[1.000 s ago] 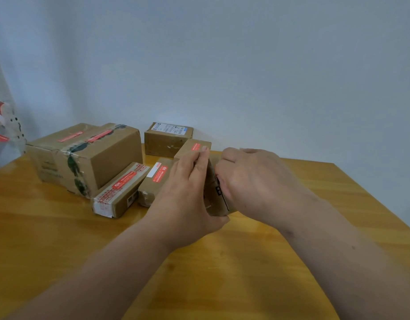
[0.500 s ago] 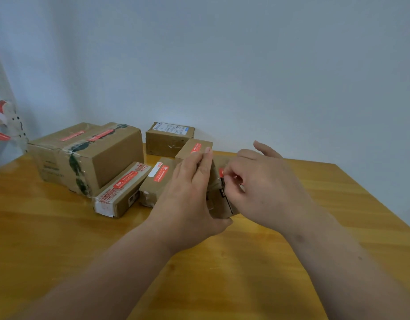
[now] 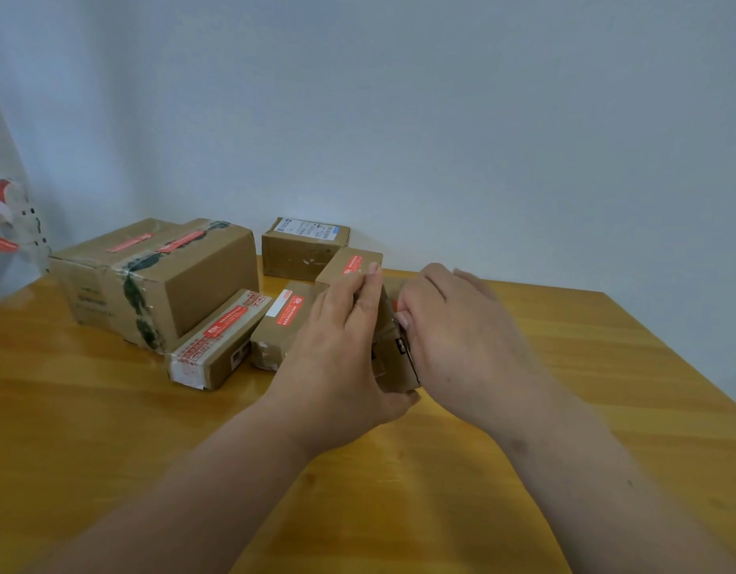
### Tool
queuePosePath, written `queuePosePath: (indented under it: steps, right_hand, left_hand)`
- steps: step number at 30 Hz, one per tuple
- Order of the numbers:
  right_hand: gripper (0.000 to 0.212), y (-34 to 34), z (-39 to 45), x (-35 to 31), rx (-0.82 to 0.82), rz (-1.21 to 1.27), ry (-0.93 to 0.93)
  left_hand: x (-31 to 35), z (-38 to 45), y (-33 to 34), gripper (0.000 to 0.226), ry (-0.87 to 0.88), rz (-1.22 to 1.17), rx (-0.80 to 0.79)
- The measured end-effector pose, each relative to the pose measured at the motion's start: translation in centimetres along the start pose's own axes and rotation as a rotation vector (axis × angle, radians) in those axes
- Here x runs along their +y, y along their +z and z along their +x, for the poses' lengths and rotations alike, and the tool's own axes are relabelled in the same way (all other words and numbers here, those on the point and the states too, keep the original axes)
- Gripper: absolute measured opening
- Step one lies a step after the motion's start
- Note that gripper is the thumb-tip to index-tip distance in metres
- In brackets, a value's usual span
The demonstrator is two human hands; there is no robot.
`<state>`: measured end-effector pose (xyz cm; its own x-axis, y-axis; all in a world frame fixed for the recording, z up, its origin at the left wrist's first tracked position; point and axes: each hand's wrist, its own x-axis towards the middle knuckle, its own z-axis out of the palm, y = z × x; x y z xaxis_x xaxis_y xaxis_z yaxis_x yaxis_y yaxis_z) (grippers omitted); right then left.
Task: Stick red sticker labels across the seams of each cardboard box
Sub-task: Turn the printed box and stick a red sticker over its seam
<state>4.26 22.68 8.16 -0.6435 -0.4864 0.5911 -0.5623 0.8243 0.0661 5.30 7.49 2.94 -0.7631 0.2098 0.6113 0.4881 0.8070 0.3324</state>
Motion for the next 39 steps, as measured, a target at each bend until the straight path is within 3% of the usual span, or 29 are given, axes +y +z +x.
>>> queuePosePath:
  steps: [4, 8, 14, 32, 39]
  right_hand:
    - [0.011, 0.6, -0.1, -0.2, 0.038, 0.094, 0.016]
    - [0.03, 1.4, -0.3, -0.2, 0.11, 0.262, 0.077]
    - [0.016, 2.2, -0.4, -0.4, 0.175, 0.383, 0.163]
    - [0.016, 3.5, -1.0, -0.8, 0.329, 0.426, 0.222]
    - [0.011, 3.6, -1.0, -1.3, 0.36, 0.498, 0.35]
  left_hand:
    - [-0.1, -0.2, 0.1, 0.125, -0.006, -0.008, 0.016]
    - [-0.1, -0.2, 0.0, 0.126, -0.015, -0.007, 0.015]
    - [-0.3, -0.2, 0.1, 0.126, -0.026, -0.004, 0.015]
    - [-0.2, -0.2, 0.5, 0.124, -0.034, 0.031, 0.028]
    - [-0.4, -0.4, 0.4, 0.121, -0.057, 0.013, 0.061]
